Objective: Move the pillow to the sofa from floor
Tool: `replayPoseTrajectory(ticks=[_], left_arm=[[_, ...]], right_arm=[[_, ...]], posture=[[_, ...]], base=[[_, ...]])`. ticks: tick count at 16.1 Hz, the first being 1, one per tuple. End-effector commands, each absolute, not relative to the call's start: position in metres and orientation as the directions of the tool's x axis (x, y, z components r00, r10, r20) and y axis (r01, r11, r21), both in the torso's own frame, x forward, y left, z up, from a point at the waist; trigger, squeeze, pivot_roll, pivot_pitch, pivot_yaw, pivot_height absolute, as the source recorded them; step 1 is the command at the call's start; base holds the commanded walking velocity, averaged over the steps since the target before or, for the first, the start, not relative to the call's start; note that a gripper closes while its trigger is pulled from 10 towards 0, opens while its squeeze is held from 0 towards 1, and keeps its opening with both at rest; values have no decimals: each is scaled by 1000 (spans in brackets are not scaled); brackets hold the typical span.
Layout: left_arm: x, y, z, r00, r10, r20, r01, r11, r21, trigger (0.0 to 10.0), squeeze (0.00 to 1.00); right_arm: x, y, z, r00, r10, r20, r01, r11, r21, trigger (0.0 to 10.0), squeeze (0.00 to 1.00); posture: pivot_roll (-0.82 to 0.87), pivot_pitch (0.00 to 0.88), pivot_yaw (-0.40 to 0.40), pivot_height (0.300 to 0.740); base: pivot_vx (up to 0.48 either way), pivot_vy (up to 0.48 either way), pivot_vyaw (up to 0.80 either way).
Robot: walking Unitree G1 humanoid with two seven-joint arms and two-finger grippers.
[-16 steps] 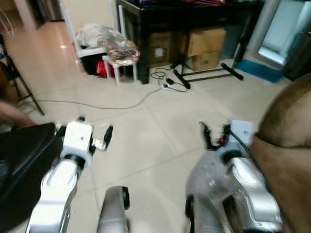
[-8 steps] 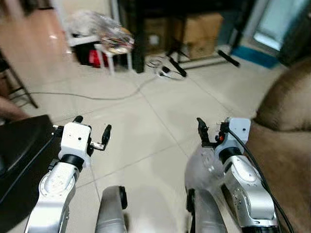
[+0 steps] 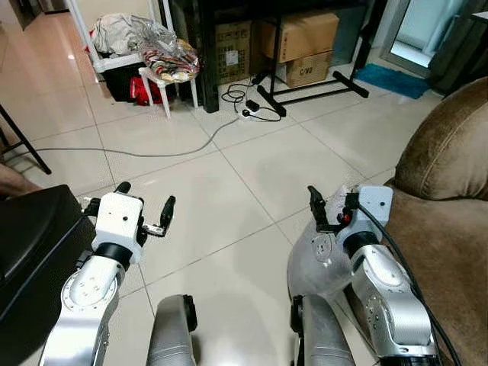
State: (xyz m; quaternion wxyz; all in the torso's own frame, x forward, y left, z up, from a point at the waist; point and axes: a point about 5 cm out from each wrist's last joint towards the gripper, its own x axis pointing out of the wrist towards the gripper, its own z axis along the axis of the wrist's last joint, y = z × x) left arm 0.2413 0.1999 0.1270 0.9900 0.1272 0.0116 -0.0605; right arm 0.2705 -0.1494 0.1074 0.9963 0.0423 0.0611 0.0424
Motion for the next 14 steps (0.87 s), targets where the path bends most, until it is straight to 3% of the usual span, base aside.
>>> replayPoseTrajectory(ticks=[1,3,5,7,14], left_arm=[[239,197,132,992,-127,-19,128,961,245,10000,1000],[239,197,132,992,-128,-19,128,962,242,10000,1000],[238,197,132,992,-126,-19,127,962,243,10000,1000],[238,197,132,992,-128,-20,129,962,242,10000,1000],[240,196,132,990,-142,-15,141,959,244,10000,1000]], right_arm=[[269,-148,109,986,112,-125,-104,992,71,10000,639],[269,-148,106,982,117,-149,-109,992,62,10000,643],[270,-149,105,984,95,-151,-83,993,81,10000,620],[270,-150,105,984,95,-150,-83,993,82,10000,4],[268,-151,105,985,85,-152,-72,993,88,10000,0]], posture=[[-54,0,-17,570],[-53,0,-19,570],[-49,0,-24,570],[-51,0,-22,570],[-62,0,-14,570]], base=[[247,0,0],[326,0,800],[341,0,0],[343,0,0],[355,0,0]])
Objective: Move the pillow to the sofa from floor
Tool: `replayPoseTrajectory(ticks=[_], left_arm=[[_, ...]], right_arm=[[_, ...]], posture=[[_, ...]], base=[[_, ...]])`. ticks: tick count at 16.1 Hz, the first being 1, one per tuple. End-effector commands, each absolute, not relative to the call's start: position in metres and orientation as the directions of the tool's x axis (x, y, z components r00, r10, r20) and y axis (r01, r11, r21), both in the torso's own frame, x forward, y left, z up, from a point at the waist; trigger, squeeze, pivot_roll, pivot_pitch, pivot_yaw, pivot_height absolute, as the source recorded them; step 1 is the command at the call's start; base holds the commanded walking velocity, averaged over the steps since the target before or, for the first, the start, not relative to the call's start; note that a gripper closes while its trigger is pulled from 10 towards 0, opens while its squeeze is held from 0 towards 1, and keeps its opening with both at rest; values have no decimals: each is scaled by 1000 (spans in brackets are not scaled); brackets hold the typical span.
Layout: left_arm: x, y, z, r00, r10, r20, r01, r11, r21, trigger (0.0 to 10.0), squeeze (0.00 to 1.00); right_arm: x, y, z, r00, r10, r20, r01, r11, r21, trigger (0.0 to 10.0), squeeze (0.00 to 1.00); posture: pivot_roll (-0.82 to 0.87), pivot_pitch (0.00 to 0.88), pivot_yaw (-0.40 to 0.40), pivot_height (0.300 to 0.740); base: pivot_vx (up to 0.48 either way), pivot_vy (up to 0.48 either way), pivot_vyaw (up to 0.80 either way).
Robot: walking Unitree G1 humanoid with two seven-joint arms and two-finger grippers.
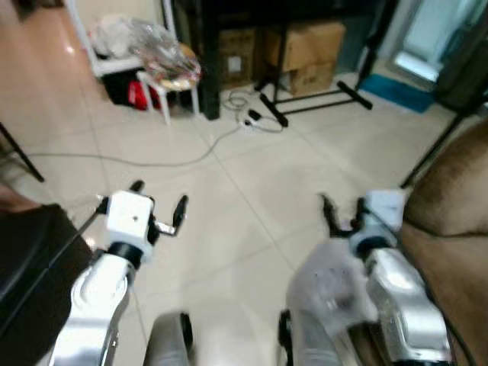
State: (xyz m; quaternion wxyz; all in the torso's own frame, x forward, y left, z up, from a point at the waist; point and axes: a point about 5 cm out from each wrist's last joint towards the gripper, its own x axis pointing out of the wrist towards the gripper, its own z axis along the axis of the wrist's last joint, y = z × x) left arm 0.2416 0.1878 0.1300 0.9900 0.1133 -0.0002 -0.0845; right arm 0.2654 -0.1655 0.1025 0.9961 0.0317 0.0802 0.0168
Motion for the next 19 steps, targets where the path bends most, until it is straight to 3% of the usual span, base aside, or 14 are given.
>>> replayPoseTrajectory(ticks=[1,7,10,14,15,16,19], left_arm=[[241,196,133,990,-143,-15,142,959,245,10000,1000],[240,194,129,987,-159,-33,162,949,271,10000,996],[241,193,124,964,-247,-101,267,909,322,10000,918],[240,193,124,934,-324,-153,358,864,354,10000,910],[238,192,126,911,-373,-177,413,839,354,10000,910],[235,190,127,899,-396,-186,438,828,351,10000,914],[231,180,125,834,-502,-230,551,774,311,10000,918]], right_arm=[[268,-151,105,985,86,-151,-73,993,89,10000,0],[275,-153,101,978,101,-184,-80,989,122,10000,0],[288,-161,71,936,28,-352,3,996,89,10000,0],[304,-167,56,910,-9,-414,38,997,62,10000,0],[313,-171,53,907,-43,-419,73,996,58,10000,196],[316,-177,51,902,-77,-425,106,993,45,10000,1000],[318,-206,41,852,-224,-474,214,974,-75,10000,1000]], posture=[[-62,0,-14,570],[-47,0,-21,560],[-46,0,0,530],[-35,0,12,505],[-20,0,11,505],[-7,0,0,505],[11,0,-5,505]], base=[[356,0,0],[98,0,0],[0,0,0],[0,0,0],[0,0,0],[0,0,0],[0,0,0]])
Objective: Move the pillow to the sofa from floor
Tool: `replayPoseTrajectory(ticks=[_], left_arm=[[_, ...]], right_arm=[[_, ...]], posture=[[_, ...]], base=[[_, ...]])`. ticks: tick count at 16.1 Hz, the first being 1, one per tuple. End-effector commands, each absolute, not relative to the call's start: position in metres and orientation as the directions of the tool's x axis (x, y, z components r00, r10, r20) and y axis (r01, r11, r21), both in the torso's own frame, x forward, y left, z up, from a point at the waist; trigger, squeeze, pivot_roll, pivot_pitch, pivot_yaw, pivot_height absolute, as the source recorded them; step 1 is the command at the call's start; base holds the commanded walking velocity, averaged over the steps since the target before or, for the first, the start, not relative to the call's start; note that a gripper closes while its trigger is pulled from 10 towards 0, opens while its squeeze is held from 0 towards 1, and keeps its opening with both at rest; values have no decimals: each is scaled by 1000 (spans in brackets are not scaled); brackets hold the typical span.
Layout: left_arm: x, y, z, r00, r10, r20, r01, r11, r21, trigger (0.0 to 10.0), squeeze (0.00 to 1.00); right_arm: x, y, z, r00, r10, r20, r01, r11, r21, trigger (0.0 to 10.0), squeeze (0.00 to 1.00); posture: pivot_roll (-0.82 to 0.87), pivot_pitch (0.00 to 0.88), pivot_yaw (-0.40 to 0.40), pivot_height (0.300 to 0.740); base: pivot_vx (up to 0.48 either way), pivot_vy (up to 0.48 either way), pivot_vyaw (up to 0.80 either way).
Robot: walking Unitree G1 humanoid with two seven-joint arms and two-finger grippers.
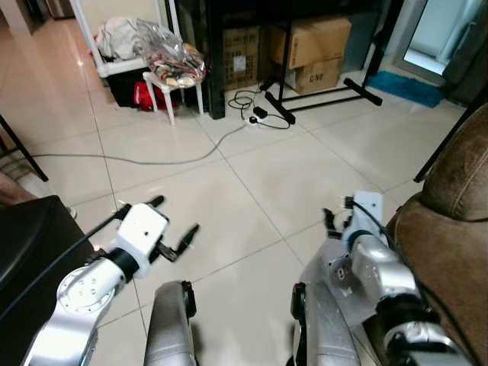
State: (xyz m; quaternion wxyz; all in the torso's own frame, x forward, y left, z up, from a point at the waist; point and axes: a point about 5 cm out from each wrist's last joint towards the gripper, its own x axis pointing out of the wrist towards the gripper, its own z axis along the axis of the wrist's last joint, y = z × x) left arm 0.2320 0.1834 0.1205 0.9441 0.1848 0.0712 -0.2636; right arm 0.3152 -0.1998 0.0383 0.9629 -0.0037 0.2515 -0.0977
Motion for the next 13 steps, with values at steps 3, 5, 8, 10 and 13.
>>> replayPoseTrajectory(ticks=[3,5,8,10,13], left_arm=[[224,173,123,760,-594,-262,647,725,236,10000,914],[220,173,123,736,-618,-277,674,706,218,10000,918],[220,179,126,740,-609,-285,669,711,217,10000,914],[215,186,127,738,-603,-301,669,713,210,10000,918],[213,189,130,728,-610,-313,678,709,195,10000,918]], right_arm=[[315,-231,36,797,-311,-519,265,951,-162,10000,1000],[309,-245,27,751,-351,-560,265,936,-231,10000,1000],[293,-257,11,670,-383,-636,246,923,-296,10000,82],[280,-259,-2,620,-367,-693,268,930,-253,10000,0],[272,-261,-10,582,-378,-720,327,920,-218,10000,0]], posture=[[1,0,4,505],[-2,0,11,505],[4,0,17,505],[12,0,18,505],[20,0,23,505]], base=[[0,0,0],[0,0,0],[0,0,0],[0,0,0],[0,0,0]])
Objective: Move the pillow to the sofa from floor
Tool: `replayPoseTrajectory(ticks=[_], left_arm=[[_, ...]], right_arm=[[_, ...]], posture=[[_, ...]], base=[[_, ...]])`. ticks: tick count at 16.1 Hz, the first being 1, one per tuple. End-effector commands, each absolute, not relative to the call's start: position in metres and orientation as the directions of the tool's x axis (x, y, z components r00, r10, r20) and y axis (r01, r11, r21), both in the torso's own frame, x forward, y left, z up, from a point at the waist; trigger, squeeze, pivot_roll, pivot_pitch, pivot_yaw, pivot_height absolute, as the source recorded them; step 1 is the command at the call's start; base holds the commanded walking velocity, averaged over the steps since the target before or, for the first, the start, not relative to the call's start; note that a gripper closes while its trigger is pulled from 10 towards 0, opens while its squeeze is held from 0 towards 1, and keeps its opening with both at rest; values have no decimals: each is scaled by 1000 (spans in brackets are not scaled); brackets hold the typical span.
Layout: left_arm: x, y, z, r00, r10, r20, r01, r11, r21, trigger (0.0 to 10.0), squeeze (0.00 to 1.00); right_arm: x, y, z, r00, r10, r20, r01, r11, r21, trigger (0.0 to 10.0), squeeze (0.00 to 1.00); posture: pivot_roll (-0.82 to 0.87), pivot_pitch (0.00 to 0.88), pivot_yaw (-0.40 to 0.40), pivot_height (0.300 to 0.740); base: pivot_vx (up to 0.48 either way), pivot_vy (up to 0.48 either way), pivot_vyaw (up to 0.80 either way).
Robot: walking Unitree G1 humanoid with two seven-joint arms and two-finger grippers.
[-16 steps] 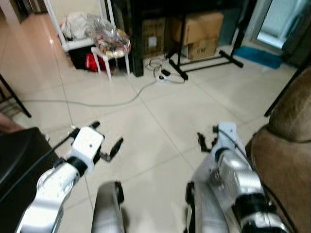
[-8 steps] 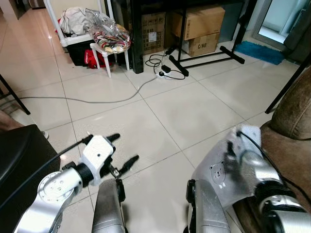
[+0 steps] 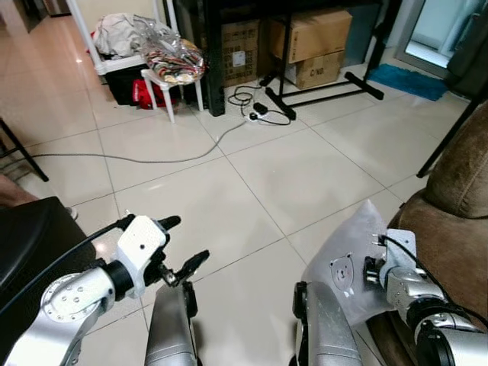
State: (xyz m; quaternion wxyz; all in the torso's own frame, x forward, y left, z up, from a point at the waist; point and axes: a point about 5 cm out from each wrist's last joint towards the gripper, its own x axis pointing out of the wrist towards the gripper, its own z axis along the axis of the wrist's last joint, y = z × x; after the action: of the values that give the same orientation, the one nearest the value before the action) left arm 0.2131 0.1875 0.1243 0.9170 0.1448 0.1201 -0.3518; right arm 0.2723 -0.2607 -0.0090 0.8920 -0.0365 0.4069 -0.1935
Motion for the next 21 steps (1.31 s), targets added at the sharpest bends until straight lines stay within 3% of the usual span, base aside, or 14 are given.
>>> replayPoseTrajectory(ticks=[1,6,7,8,10,21], left_arm=[[212,190,130,717,-618,-322,688,701,189,10000,914],[213,187,129,677,-654,-337,724,675,146,10000,914],[212,186,128,655,-669,-351,741,660,124,10000,910],[212,186,128,651,-672,-353,744,657,121,10000,910],[212,185,129,653,-673,-349,743,658,121,10000,914],[212,185,130,649,-676,-348,746,655,119,10000,902]], right_arm=[[270,-257,-13,570,-356,-740,320,926,-199,10000,0],[262,-237,-27,537,-230,-812,220,967,-129,10000,0],[261,-235,-28,535,-224,-815,220,968,-121,7412,0],[261,-233,-28,540,-217,-813,219,969,-113,2863,0],[265,-229,-26,553,-199,-809,211,973,-95,0,0],[272,-210,-26,583,-125,-802,141,989,-52,0,0]], posture=[[19,0,26,505],[14,0,29,505],[16,0,28,505],[19,0,26,505],[23,0,23,505],[33,0,9,505]], base=[[0,0,0],[0,0,0],[0,0,0],[0,0,0],[0,0,0],[0,0,0]])
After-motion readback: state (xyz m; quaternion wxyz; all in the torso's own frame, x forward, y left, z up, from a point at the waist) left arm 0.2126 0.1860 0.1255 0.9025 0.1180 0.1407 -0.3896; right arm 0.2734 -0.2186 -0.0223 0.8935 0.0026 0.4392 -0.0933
